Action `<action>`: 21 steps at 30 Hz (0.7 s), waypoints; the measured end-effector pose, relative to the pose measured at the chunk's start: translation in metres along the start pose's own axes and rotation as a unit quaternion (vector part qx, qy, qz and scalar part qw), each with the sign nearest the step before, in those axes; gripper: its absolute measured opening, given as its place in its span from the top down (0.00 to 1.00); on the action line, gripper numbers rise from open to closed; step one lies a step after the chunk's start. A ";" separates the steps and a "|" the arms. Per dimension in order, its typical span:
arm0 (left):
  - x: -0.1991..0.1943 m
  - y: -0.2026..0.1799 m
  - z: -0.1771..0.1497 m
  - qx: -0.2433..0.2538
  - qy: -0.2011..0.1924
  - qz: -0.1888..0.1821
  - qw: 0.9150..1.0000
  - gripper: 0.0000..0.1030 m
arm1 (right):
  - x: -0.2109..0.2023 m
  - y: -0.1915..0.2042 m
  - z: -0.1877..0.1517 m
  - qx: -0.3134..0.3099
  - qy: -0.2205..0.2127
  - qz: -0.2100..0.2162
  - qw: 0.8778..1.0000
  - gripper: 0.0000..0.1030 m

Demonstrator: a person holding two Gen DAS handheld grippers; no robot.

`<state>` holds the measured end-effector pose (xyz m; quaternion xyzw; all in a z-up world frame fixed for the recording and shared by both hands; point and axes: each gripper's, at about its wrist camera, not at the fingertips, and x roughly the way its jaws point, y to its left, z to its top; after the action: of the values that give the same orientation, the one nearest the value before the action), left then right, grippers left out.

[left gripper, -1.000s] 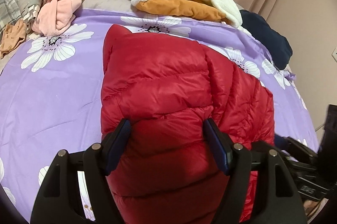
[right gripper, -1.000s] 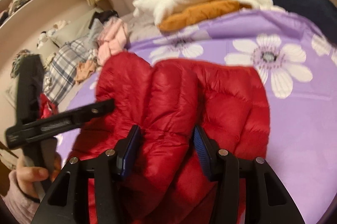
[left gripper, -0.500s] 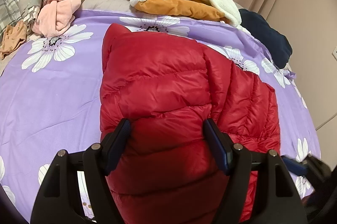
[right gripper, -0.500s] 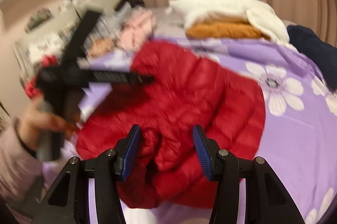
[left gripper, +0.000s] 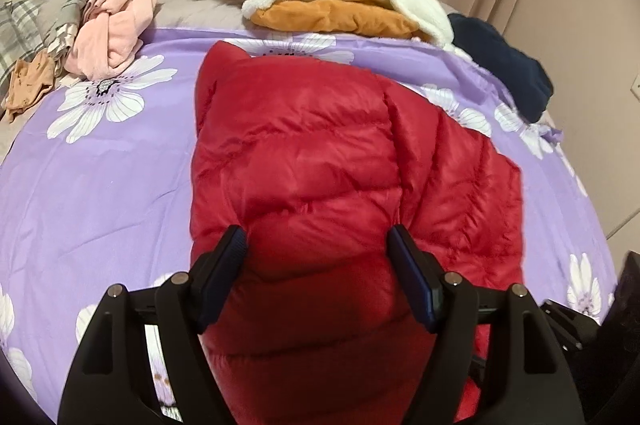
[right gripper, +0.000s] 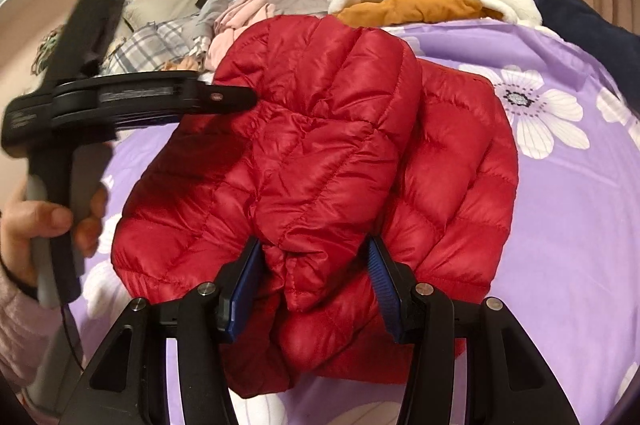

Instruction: Fold large clothes

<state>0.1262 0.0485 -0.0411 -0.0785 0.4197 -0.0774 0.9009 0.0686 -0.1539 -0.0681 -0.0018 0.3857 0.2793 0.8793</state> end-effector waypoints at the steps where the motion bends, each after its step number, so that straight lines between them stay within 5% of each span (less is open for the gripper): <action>1: -0.005 -0.001 -0.002 0.001 -0.003 0.000 1.000 0.29 | -0.001 -0.001 0.000 0.003 -0.001 0.001 1.000 0.50; 10: -0.043 -0.001 -0.055 0.006 0.015 -0.015 1.000 0.29 | -0.005 -0.004 -0.002 0.025 -0.005 0.000 1.000 0.50; 21: -0.017 0.001 -0.076 0.003 0.044 -0.019 0.999 0.22 | 0.001 -0.008 -0.007 0.027 0.002 -0.006 1.000 0.50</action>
<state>0.0575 0.0472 -0.0771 -0.0806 0.4571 -0.0992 0.8802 0.0688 -0.1616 -0.0753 0.0185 0.3950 0.2636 0.8798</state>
